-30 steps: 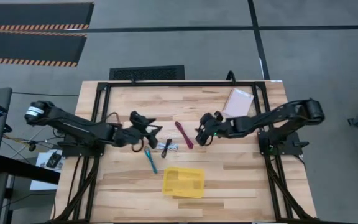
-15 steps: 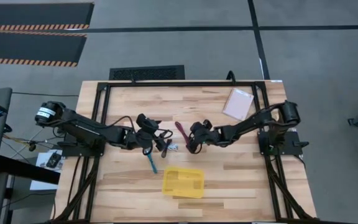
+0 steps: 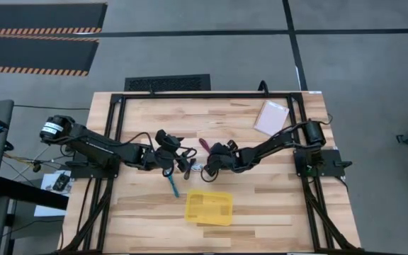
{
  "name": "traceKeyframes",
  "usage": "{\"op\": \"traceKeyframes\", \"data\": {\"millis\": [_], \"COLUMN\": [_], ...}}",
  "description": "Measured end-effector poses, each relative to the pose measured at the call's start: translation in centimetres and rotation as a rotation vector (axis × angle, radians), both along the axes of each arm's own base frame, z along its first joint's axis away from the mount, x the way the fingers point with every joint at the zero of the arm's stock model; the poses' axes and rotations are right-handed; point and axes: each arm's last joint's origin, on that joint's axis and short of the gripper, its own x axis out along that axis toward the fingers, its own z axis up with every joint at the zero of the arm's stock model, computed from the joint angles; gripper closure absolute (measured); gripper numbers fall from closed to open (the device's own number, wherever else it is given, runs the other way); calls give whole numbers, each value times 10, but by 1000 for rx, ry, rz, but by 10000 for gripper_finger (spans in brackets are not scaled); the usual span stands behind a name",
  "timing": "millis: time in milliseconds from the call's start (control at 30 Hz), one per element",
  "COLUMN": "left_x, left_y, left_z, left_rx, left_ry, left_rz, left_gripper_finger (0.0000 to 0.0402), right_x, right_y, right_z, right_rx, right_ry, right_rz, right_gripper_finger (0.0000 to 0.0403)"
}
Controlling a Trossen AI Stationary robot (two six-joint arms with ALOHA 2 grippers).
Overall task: Pick and place USB-C Cables
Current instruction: Put the pink charger cable into the yellow bin
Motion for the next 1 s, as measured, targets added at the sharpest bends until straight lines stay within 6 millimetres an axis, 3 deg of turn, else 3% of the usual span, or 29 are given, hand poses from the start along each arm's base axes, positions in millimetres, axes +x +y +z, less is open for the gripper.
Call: {"op": "traceKeyframes", "data": {"millis": [267,433,667,833,900,1000], "left_x": [1,2,-3,-17,-23,-31], "left_y": [1,-1,0,1,1,3], "left_z": [1,3,27,60,69,70], "left_rx": [-7,-5,2,30,47,55], "left_ry": [-16,-38,-130,-256,-336,-512], "left_rz": [-1,-9,-82,-163,-216,-347], "left_gripper_finger": [144,144,144,144,144,144], "right_x": [-1,-5,-25,-63,-81,-109], "right_y": [-5,-4,-7,-4,-2,3], "right_z": [7,26,96,148,158,157], "right_rx": [27,41,-44,-93,-110,-109], "right_ry": [12,-25,-239,-585,-756,-997], "right_rz": [-5,13,25,77,122,196], "right_gripper_finger": [381,379,388,390,390,390]}}
